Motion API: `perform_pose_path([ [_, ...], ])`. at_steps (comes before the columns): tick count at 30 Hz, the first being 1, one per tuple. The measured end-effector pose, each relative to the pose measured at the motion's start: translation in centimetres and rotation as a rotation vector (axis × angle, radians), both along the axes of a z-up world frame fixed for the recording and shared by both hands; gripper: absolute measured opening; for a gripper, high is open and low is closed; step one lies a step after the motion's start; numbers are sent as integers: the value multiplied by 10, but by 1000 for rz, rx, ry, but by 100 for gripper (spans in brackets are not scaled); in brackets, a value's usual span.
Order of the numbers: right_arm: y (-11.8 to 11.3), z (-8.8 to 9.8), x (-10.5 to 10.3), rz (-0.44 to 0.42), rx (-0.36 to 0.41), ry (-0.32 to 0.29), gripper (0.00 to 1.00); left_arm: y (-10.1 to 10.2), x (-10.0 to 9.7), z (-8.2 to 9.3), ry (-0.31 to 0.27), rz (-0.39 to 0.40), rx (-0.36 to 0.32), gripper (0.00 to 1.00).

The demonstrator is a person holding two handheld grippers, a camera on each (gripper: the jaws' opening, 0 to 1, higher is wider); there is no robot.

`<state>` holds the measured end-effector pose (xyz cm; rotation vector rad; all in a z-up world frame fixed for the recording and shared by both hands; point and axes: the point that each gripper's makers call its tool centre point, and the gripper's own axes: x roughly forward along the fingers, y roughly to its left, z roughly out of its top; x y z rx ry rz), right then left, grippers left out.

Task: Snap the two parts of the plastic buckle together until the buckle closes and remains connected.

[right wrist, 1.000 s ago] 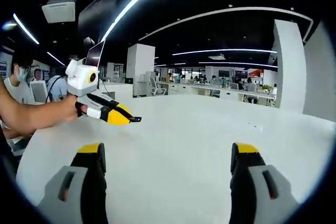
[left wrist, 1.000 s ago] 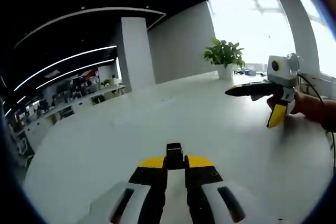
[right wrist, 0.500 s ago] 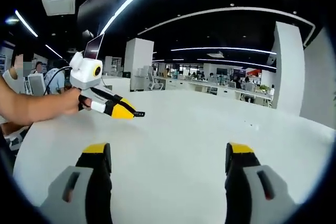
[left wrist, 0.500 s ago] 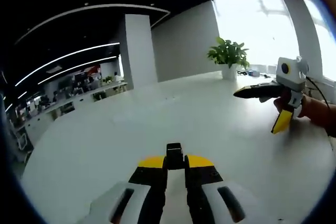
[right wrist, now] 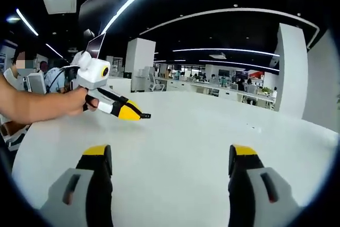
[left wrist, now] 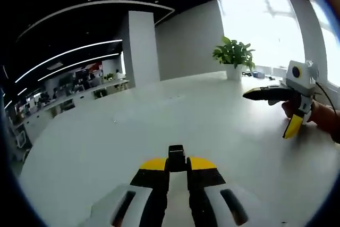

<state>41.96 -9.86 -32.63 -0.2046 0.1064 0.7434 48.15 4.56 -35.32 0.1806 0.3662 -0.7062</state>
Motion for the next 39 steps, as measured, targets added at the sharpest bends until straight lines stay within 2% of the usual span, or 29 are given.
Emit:
perform_pose_path([
  [2,0,3,0,2,16,-8,96,0,1,0,-5,1,9,11],
  [3,2,3,-1,7,35,9,96,-1,2,1,-4,2,8,11],
  [10,1,-4,-1,-1,19,41,98,-2,11,2,-4,15,7,11],
  [16,-4,2,1,-16,19,19,96,-10,21,10,-7,19,-27,11],
  [22,-10,-2,2,-49,-3,23,97,-22,33,16,-3,14,-64,11],
  [30,-11,3,2,-50,15,16,97,-28,47,16,-2,24,-65,11],
  [37,-8,-3,0,-47,2,34,100,-31,61,17,4,29,-71,11],
  [39,-8,-2,1,-50,-13,16,99,-33,66,17,5,27,-72,11],
])
